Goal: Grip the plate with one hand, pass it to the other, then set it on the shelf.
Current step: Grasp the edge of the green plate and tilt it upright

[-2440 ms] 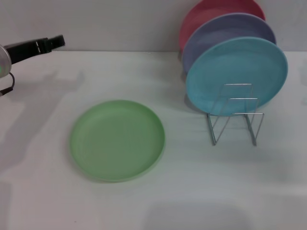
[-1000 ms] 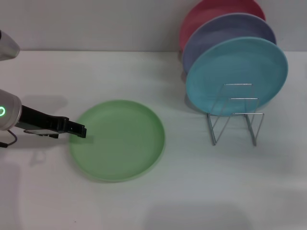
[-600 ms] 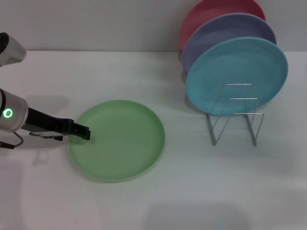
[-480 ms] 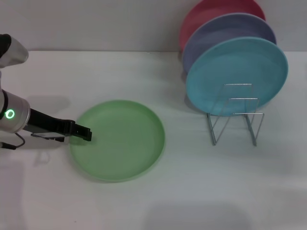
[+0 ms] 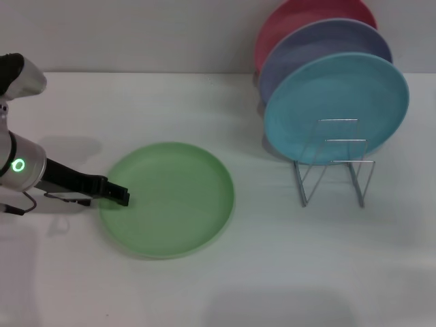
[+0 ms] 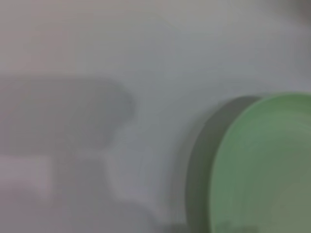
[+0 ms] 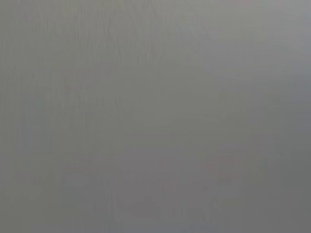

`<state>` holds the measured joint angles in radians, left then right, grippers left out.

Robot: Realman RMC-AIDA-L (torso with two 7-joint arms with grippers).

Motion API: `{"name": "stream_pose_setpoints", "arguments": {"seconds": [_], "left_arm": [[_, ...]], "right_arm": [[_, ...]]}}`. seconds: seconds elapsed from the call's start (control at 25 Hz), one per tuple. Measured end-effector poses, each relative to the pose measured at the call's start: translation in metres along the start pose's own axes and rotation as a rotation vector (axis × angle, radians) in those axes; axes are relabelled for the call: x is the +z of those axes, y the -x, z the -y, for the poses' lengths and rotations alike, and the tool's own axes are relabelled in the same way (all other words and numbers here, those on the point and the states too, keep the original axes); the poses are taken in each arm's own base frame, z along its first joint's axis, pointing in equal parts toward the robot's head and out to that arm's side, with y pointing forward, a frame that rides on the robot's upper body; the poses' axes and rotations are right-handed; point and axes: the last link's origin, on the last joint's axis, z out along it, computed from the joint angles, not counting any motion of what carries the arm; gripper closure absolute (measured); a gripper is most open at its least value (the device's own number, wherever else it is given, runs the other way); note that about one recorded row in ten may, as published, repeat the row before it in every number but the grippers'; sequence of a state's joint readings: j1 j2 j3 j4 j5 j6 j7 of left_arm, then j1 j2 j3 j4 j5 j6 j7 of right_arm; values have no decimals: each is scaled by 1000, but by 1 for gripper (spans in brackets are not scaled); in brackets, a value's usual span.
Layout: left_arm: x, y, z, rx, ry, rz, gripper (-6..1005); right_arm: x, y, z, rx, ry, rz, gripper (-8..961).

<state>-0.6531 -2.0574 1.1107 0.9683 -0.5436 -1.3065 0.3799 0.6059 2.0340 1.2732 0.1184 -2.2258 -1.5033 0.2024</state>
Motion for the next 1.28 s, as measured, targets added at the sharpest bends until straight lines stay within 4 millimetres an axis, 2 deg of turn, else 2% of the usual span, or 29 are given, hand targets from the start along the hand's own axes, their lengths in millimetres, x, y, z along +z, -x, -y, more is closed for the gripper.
{"name": "stream_pose_setpoints", "arguments": {"seconds": [0.2, 0.64, 1.28], "left_arm": [[1, -2, -3, 18, -10, 9, 181], [1, -2, -3, 21, -12, 10, 588], [2, -4, -6, 40, -20, 8, 900]], "right_arm": [[0, 0, 0, 1, 0, 1, 320], [0, 0, 0, -1, -1, -1, 320], [-1, 0, 2, -2, -4, -1, 320]]}}
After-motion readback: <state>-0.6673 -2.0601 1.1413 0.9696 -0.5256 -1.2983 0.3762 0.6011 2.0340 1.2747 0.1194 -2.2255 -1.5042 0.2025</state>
